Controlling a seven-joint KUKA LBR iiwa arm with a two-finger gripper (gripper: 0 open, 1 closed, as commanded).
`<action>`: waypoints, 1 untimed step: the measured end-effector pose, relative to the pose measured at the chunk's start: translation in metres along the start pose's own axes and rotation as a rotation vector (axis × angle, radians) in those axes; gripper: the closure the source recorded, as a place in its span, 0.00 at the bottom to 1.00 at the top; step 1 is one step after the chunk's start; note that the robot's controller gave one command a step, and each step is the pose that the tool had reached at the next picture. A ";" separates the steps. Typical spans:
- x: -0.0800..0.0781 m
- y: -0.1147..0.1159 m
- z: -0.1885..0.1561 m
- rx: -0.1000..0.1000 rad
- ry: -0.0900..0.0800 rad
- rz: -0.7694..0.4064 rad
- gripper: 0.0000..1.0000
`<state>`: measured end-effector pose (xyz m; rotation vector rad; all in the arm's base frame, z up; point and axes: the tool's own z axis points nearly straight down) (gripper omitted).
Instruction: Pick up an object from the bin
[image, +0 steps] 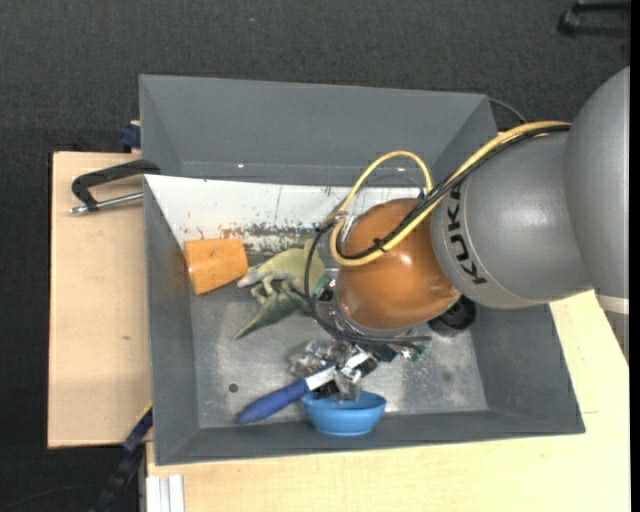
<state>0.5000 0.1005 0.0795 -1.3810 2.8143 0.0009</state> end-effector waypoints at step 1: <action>-0.022 -0.031 -0.228 0.007 -0.005 -0.254 1.00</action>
Offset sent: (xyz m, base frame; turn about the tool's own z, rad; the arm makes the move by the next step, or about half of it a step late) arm 0.0344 -0.0035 0.2231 -0.2569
